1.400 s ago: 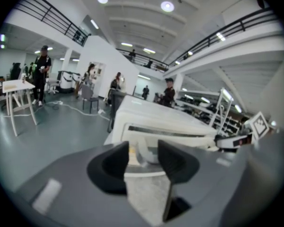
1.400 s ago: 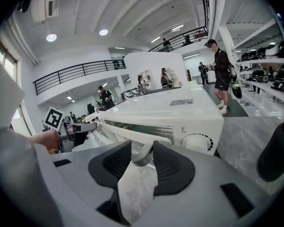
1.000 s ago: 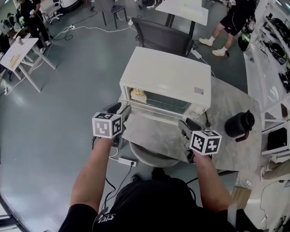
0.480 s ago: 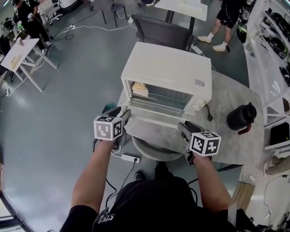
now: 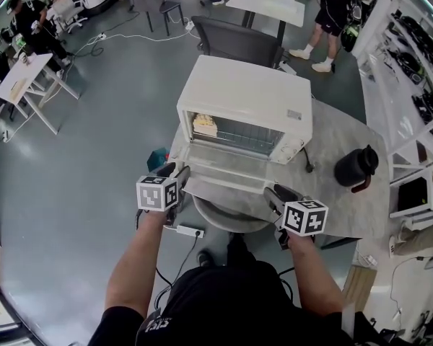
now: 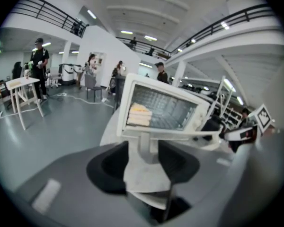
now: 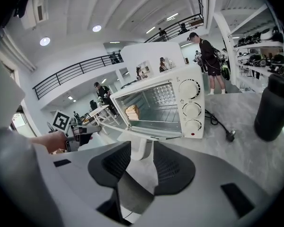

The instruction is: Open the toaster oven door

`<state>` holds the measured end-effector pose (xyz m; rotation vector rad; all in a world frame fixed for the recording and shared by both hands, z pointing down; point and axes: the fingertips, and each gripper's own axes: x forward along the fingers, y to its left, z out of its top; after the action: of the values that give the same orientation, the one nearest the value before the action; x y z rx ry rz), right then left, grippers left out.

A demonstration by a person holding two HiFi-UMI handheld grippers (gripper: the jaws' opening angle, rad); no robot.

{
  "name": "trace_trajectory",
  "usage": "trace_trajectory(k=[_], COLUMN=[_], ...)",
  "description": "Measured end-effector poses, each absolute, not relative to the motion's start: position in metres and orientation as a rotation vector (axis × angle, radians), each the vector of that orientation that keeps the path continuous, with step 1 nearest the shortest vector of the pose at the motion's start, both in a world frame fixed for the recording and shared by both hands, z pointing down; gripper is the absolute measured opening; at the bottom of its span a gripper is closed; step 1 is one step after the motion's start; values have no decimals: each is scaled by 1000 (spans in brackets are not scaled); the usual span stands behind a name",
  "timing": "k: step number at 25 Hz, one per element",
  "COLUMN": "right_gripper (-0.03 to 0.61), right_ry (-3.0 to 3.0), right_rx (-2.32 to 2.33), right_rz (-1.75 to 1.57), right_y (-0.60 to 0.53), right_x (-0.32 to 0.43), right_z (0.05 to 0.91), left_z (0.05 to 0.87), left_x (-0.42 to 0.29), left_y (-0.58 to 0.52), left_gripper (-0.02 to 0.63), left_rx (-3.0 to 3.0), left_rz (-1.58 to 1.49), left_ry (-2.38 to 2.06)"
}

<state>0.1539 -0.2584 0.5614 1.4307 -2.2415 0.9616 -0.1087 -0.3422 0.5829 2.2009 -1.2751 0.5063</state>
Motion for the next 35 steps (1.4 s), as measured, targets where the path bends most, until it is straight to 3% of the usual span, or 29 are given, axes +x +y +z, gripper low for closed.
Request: trace_trajectory(k=[21,35], right_gripper=[153,155], right_ry=[-2152,-2127], right_rx=[1409,1391], right_rz=[984,1040], right_y=[-259,-243], right_x=[161,159], right_z=[594,616], left_z=[621,595], left_x=[-122,-147], left_y=[-315,-317], left_gripper=[206,207], left_rx=[2139,2120], left_rz=[584,438], left_ry=[-1270,-1366])
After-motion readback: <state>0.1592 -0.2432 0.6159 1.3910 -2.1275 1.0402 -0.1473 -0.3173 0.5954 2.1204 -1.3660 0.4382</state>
